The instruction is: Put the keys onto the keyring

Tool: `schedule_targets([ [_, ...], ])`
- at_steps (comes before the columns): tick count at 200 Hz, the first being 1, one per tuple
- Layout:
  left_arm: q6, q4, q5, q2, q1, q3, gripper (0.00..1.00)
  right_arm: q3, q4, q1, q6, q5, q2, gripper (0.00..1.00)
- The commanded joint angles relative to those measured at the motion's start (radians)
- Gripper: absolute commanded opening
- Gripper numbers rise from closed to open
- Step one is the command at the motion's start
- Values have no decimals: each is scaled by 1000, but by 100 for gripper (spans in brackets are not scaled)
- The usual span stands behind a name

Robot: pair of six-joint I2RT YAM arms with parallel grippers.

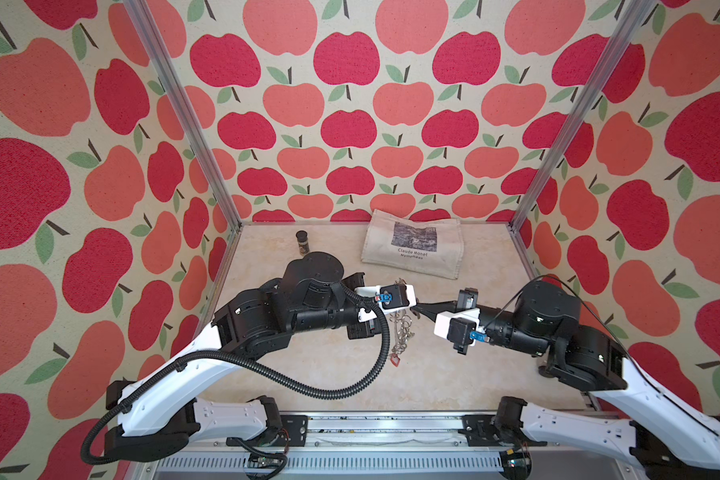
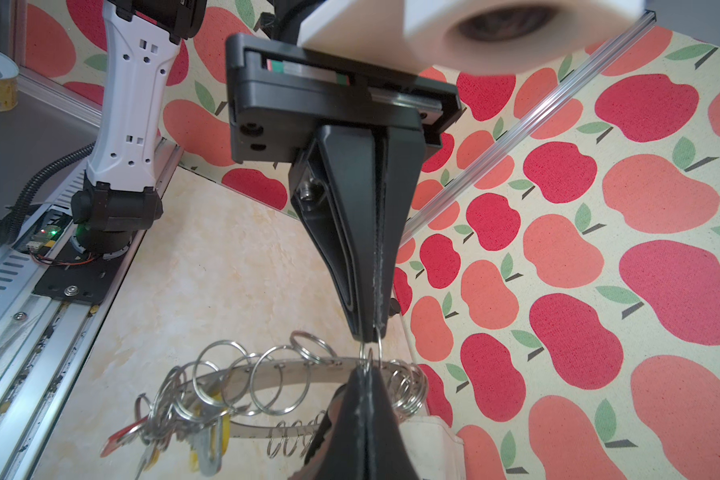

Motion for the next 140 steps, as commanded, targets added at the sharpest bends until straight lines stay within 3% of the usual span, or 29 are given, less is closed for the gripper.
schedule_targets([
  [1,-20,54,-12,15,12,36,0,-4,26,23,-5,-62,-11,0],
  [68,-27,54,1,14,21,54,0,11,-46,25,-11,-84,18,0],
  [140,-78,27,59,11,42,104,0,19,-123,93,-79,59,21,0],
])
